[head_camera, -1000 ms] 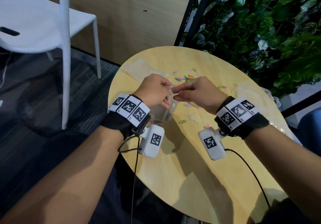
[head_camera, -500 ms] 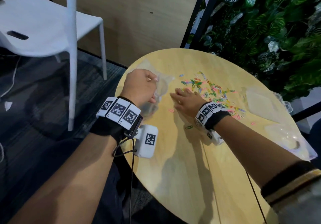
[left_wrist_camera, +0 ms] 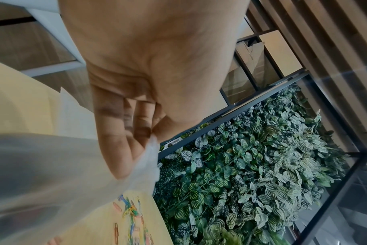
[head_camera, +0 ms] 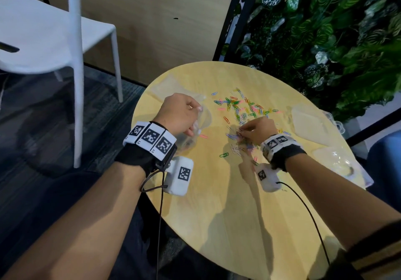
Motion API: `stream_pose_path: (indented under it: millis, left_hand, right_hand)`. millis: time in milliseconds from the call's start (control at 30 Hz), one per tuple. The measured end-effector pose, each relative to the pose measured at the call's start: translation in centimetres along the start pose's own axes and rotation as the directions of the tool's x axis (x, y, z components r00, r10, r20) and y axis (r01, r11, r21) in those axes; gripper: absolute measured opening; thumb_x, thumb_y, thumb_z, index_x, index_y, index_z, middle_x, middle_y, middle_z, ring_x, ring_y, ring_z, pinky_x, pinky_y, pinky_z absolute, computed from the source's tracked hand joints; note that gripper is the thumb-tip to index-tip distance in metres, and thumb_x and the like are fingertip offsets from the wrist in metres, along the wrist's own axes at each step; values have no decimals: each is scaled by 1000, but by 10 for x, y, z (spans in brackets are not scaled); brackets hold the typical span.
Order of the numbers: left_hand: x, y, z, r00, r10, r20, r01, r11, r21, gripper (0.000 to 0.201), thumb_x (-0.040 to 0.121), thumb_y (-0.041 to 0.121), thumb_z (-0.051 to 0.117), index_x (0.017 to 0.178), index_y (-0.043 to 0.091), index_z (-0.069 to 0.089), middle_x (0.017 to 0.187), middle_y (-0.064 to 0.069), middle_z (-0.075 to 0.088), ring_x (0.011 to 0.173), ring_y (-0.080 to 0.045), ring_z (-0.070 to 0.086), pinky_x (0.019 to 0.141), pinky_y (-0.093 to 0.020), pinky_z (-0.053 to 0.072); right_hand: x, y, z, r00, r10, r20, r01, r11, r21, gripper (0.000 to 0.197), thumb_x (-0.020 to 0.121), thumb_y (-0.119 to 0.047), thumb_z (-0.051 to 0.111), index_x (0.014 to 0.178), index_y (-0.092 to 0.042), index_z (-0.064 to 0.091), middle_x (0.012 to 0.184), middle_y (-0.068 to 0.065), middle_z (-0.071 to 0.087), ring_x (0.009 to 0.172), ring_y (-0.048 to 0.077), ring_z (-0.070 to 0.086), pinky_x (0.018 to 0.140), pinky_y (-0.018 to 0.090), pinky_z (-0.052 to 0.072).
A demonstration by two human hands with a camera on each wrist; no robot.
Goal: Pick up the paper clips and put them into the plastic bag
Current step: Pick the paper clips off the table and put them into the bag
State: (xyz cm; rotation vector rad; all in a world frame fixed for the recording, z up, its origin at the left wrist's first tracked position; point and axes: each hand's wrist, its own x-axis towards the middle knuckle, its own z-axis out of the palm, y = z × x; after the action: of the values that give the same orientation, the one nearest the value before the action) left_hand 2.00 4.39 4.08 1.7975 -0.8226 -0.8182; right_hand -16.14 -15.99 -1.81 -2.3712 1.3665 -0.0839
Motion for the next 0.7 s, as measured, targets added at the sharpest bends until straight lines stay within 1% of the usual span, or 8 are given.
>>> stream_pose_path:
  millis: [33,100,167,267,367,467,567,700]
  left_hand:
    - [-1,0,3,1000,-6,15,6,1000,-4,20,97,6,51,100,6,71,68,-16,68,54,-31,67,64,-42,64]
    - [-2,0,7,999,-21,26,21,1000,-9,20,97,5,51,99,6,71,69,-17,67,45,-24,63,54,-34,62]
    - [-2,1,10,999,-33,30,33,999,-3,21,98,4,50,99,6,71,70,-17,67,39,-20,60,46,-26,57]
    - [-1,4,15,997,-51,50,51,999,-5,23,98,2,47,100,5,71,71,-18,66,39,-21,57,43,-21,52]
    - [0,6,20,997,-46,66,46,999,-3,23,98,1,48,100,5,71,64,-15,63,36,-18,56,43,-20,51]
    - [-1,6,23,998,-9,57,8,1000,31,20,99,5,52,101,8,72,63,-16,66,43,-23,65,50,-27,60]
    - [0,5,24,999,-2,48,1,1000,17,18,99,8,56,100,6,73,71,-21,70,59,-34,71,58,-40,64]
    - [2,3,20,999,-6,44,5,1000,17,18,100,10,55,102,9,73,65,-16,69,54,-30,71,64,-41,64]
  right_hand:
    - [-4,2,-5,990,136,29,-139,953,269,17,82,-12,73,99,-7,76,97,11,75,84,23,71,79,29,57]
    - [-13,3,-14,928,276,252,-370,586,721,18,83,-2,71,100,6,69,107,21,70,89,28,72,76,29,60]
    - [-21,-4,-21,901,216,377,-433,377,819,18,88,1,64,104,8,64,110,18,65,90,23,69,67,21,59]
    - [-32,-29,-30,896,65,440,-442,242,864,22,93,-1,56,113,7,60,105,12,65,89,16,67,69,17,58]
    - [-40,-57,-31,884,-53,465,-455,134,880,11,96,-1,52,102,3,60,97,13,67,85,15,70,77,20,58]
    - [-45,-79,-25,881,-55,470,-457,158,875,10,96,0,52,103,3,58,97,16,66,82,17,71,75,22,59]
    - [-52,-92,-19,874,-33,484,-451,315,835,16,95,-2,54,107,7,61,98,15,64,85,19,66,76,25,60]
    - [-56,-101,-21,902,0,433,-386,454,803,19,92,14,47,95,7,64,101,18,63,85,26,68,72,28,61]
